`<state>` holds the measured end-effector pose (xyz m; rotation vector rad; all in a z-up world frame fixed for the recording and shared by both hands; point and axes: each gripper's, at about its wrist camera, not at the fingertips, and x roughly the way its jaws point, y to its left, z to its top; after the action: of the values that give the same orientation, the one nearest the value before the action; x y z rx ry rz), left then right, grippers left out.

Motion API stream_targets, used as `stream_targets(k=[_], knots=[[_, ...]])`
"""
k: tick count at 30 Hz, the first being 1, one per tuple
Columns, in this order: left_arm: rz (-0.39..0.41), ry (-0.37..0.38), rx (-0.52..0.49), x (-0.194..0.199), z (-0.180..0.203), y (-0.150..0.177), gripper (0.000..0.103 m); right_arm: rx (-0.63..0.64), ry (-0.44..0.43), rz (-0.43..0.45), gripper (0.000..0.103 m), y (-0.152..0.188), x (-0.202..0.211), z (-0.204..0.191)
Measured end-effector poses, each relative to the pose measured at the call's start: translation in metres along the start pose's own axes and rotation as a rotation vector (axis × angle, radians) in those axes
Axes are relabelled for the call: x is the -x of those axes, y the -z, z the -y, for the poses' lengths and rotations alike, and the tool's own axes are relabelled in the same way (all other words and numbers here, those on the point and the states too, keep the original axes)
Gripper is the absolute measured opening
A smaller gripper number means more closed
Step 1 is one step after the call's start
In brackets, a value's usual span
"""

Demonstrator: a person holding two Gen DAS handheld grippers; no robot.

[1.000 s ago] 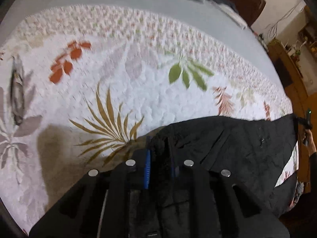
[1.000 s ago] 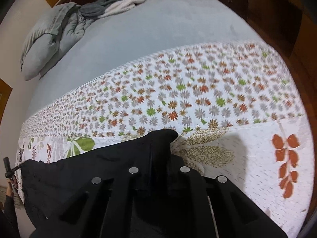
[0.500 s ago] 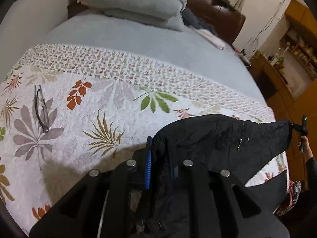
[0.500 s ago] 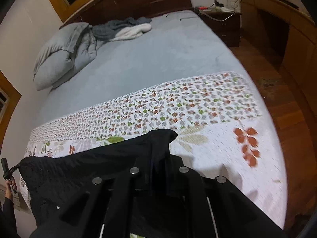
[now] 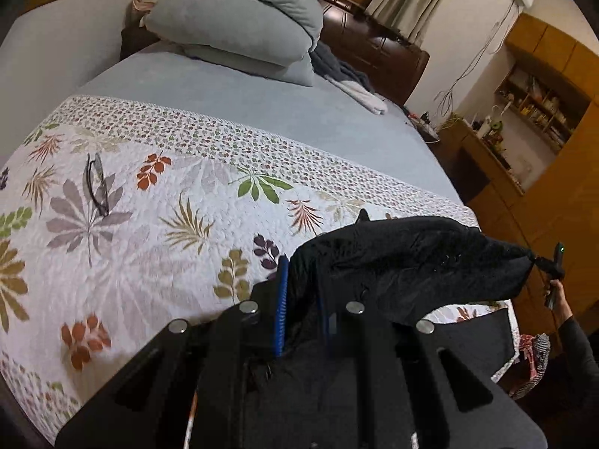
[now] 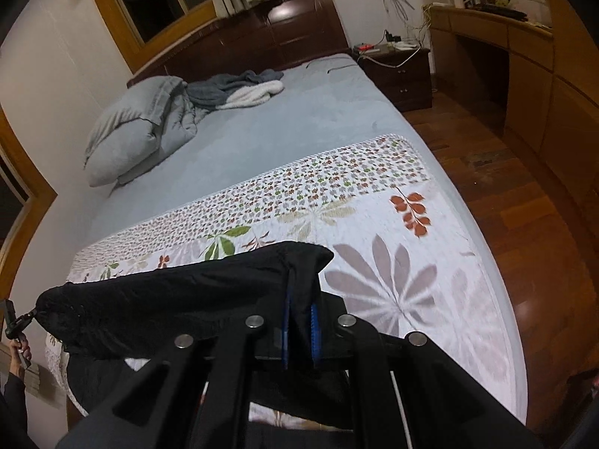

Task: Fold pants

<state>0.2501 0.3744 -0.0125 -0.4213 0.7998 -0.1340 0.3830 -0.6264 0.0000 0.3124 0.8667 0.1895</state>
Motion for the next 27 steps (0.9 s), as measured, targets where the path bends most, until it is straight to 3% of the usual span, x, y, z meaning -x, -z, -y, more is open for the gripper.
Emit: stream_targets(k=[13, 27], knots=[[0.010, 0.047, 0.081, 0.039, -0.019, 0.084, 0.012, -0.005, -0.025, 0.086, 0.008, 0.102, 0.080, 0.009], [-0.040, 0.064, 0.153, 0.037, -0.047, 0.159, 0.012, 0.027, -0.036, 0.154, 0.008, 0.167, 0.122, -0.010]])
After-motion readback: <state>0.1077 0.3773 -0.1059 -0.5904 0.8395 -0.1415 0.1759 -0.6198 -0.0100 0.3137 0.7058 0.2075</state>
